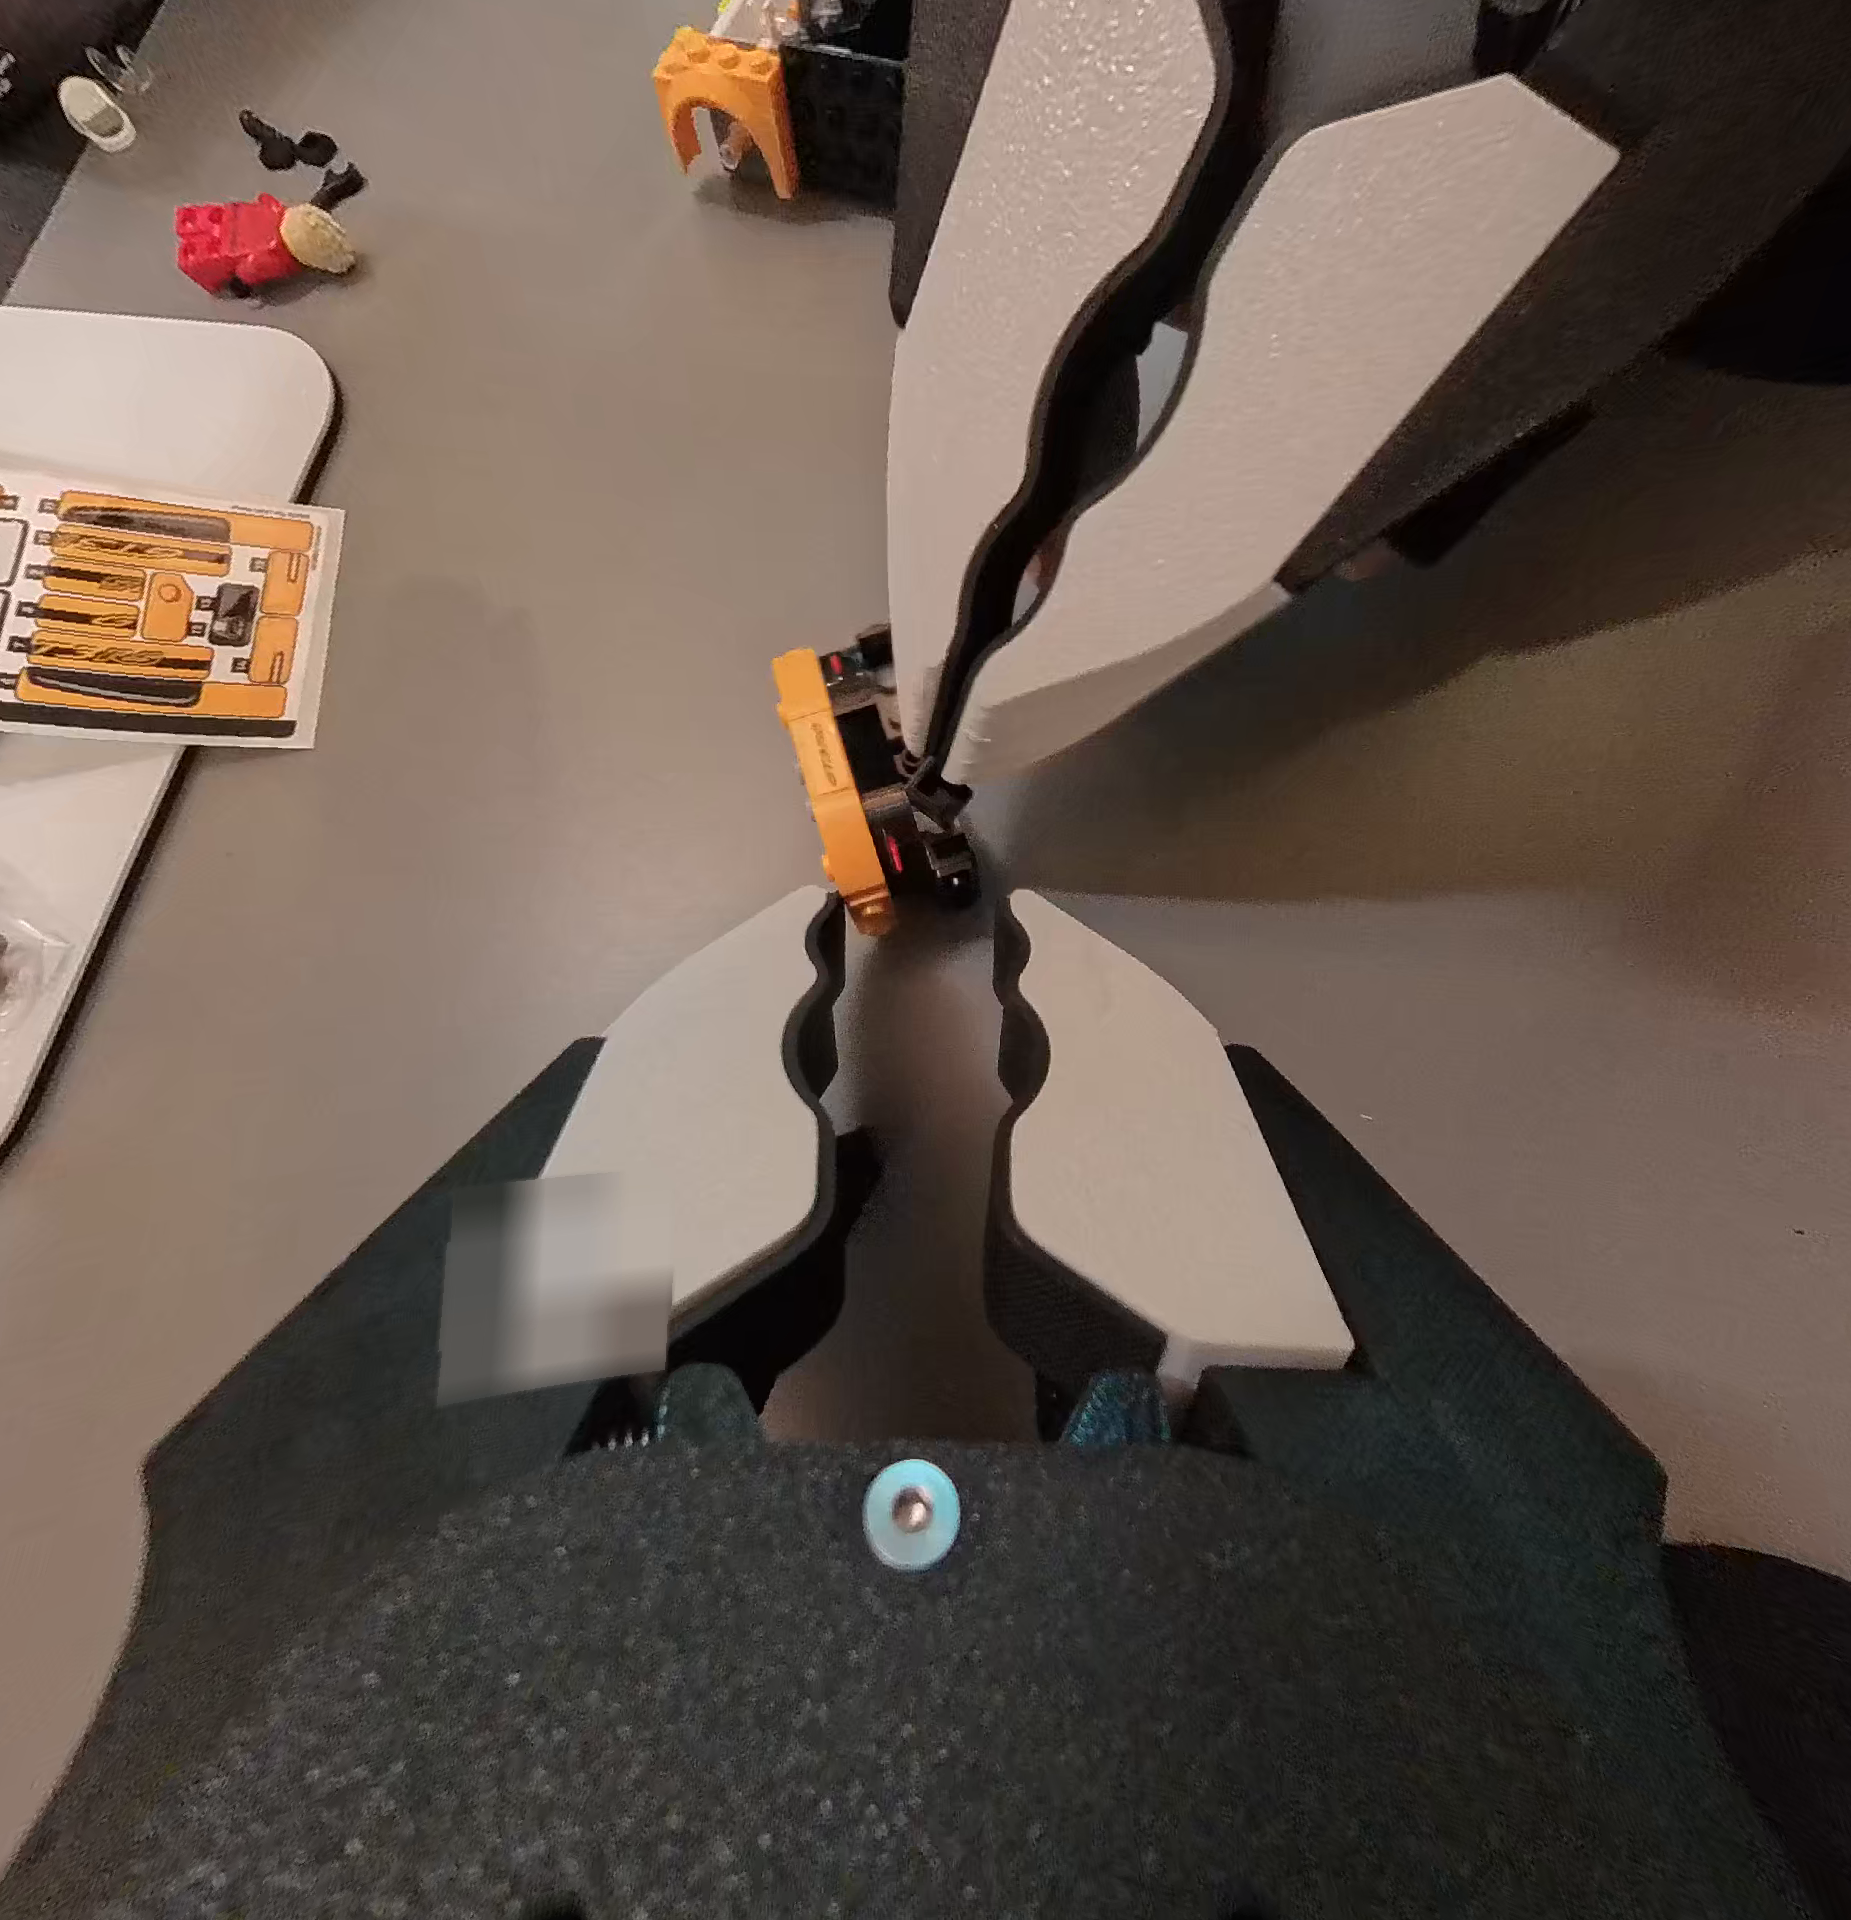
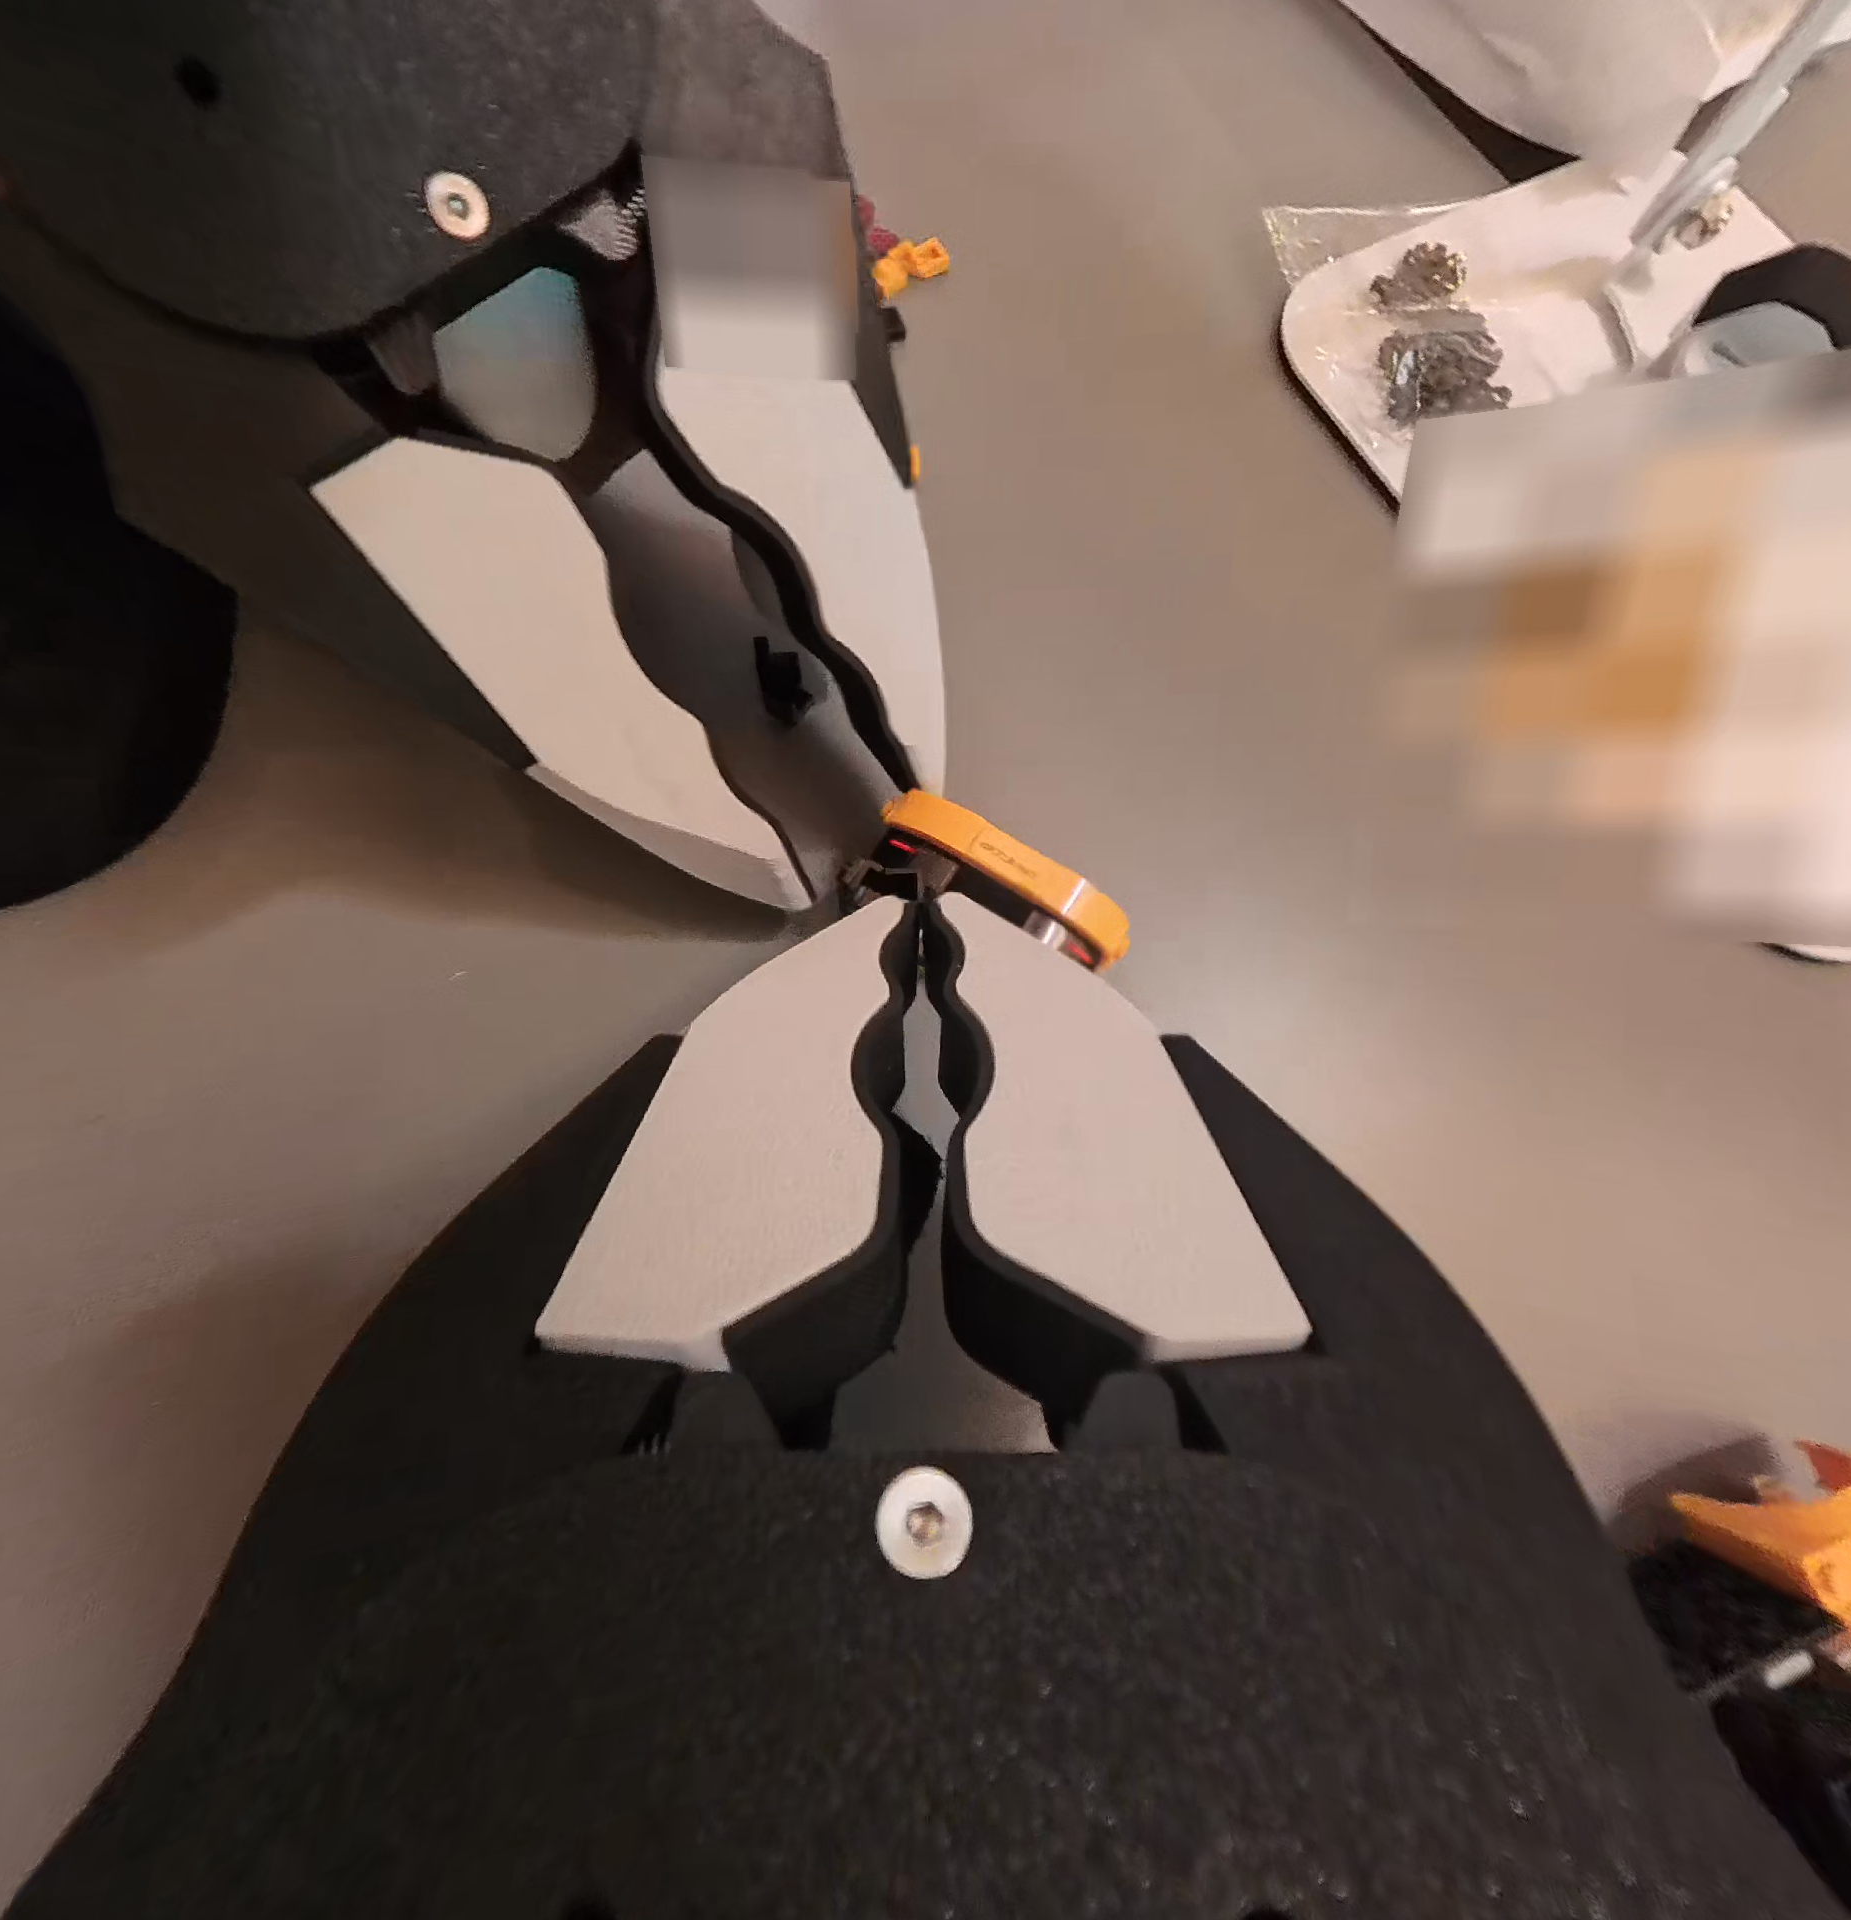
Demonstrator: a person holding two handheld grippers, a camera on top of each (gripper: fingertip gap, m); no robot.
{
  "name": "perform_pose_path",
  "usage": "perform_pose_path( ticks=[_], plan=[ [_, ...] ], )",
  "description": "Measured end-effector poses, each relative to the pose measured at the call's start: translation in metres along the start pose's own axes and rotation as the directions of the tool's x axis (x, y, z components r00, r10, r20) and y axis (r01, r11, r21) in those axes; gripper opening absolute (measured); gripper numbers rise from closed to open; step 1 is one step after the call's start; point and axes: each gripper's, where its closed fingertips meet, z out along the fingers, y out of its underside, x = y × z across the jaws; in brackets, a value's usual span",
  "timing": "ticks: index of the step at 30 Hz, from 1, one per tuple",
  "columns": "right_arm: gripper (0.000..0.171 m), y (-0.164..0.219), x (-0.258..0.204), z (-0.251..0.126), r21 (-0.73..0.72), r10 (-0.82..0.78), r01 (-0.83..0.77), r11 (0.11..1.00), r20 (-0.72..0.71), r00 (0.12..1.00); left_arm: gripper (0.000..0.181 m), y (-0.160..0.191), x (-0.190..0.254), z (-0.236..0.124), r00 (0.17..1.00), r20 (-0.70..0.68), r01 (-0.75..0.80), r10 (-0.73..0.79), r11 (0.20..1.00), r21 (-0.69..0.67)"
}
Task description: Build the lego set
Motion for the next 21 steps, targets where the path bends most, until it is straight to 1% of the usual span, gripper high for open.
perform_pose_path(
  ticks=[1,6,10,21],
  plan=[
    [0.001,0.001,0.001,-0.001,0.002,0.015,-0.015,1.0,-0.012,1.0,0.027,0.0,0.002,-0.001,1.0,-0.001,-0.003,0.003,1.0,-0.001],
    [0.0,0.006,0.006,-0.005,0.02,0.103,-0.102,0.995,-0.041,0.994,0.022,-0.002,0.012,-0.003,1.0,-0.025,-0.017,0.017,1.0,0.016],
    [0.0,0.008,0.006,-0.005,0.037,0.151,-0.15,0.988,-0.024,0.988,0.019,-0.004,0.011,-0.005,0.999,-0.027,-0.016,0.017,0.999,0.034],
    [0.0,0.012,0.004,-0.001,0.03,0.148,-0.149,0.988,0.021,0.989,0.02,-0.004,0.007,-0.002,1.0,-0.016,0.007,-0.006,0.998,0.061]
  ],
)
